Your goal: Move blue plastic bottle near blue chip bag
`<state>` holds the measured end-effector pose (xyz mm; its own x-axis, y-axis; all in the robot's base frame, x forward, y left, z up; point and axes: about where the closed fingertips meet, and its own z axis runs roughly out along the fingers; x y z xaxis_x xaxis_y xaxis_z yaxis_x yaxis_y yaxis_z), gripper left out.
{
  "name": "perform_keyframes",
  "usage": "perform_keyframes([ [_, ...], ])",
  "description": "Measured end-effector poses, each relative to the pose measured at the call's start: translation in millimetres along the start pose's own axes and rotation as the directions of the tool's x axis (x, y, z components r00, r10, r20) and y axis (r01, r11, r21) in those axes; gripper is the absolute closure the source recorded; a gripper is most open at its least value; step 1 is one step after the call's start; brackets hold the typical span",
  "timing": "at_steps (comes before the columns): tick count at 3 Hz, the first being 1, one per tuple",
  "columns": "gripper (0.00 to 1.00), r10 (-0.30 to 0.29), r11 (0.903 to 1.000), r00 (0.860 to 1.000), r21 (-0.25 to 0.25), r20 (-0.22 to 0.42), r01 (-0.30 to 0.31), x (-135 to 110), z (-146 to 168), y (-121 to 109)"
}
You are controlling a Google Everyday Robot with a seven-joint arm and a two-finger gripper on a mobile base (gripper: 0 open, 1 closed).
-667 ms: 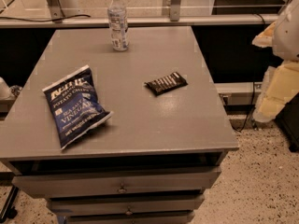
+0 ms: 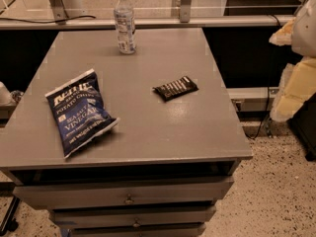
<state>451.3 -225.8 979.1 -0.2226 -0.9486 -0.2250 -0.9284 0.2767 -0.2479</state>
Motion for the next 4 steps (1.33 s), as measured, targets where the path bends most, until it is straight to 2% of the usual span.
perform_keyframes([
  [1, 0.00, 0.048, 0.9988, 0.994, 0.003, 0.093, -0.049, -11.2, 22.3, -34.1],
  [2, 0.00, 0.076, 0.9969, 0.972, 0.002, 0.221, -0.079, -47.2, 53.4, -69.5],
  [3, 0.00, 0.094, 0.9939, 0.931, 0.021, 0.352, -0.108, -95.7, 75.2, -112.0],
  [4, 0.00, 0.136, 0.9861, 0.874, 0.021, 0.466, -0.165, -146.2, 89.4, -147.9],
])
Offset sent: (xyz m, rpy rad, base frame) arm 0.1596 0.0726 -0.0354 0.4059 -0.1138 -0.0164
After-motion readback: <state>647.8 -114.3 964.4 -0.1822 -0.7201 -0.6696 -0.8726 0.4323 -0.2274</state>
